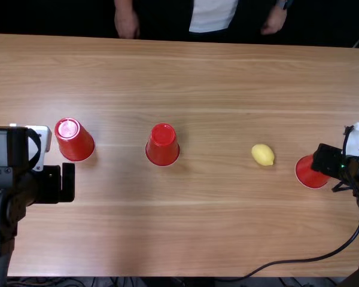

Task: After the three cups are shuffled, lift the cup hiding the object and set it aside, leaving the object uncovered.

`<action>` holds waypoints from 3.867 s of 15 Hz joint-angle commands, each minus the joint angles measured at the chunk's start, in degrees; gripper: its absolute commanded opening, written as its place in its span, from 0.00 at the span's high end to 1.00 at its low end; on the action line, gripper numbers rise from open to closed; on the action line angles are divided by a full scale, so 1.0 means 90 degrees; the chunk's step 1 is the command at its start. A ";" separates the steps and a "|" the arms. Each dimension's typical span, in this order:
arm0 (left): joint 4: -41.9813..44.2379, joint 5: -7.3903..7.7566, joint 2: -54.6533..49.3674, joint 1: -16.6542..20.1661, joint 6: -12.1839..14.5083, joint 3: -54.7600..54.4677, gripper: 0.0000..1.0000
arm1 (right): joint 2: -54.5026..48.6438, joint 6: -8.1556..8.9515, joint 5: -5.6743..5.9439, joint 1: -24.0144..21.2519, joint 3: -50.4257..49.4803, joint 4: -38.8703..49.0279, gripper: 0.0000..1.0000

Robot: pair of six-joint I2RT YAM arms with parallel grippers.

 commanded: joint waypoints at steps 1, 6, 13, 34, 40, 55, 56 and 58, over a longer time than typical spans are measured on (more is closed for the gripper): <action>-0.0083 -0.0039 -0.0153 0.0059 0.0002 0.0109 0.00 | -0.0144 -0.0002 -0.0097 0.0093 0.0017 0.0010 0.00; -0.0118 -0.0039 -0.0621 0.0069 0.0002 0.0021 0.00 | -0.1560 0.0010 -0.0108 0.1098 0.0301 -0.0107 0.00; -0.0423 0.0007 -0.1207 0.0059 -0.0009 -0.0252 0.00 | -0.2439 0.0115 -0.0108 0.2876 0.0730 -0.1806 0.00; 0.2050 0.0136 -0.6754 0.0020 -0.0947 -0.5487 0.00 | -0.9753 0.0455 -0.0073 0.2710 -0.2737 -0.1736 0.00; 0.2659 0.0101 -0.7809 0.0030 -0.0923 -0.6805 0.00 | -0.9900 0.0444 0.0114 0.2671 -0.3235 -0.1654 0.00; 0.7991 0.0089 -0.7809 0.0040 -0.0853 -0.9745 0.00 | -0.9900 0.0455 0.0184 0.2690 -0.7072 0.4627 0.00; 0.8026 0.0089 -0.7809 0.0030 -0.0841 -0.9745 0.00 | -0.9900 0.0467 0.0196 0.2690 -0.7082 0.4592 0.00; 0.8026 0.0101 -0.7809 0.0020 -0.0853 -0.9745 0.00 | -0.9900 0.0408 0.0173 0.2690 -0.7082 0.4592 0.00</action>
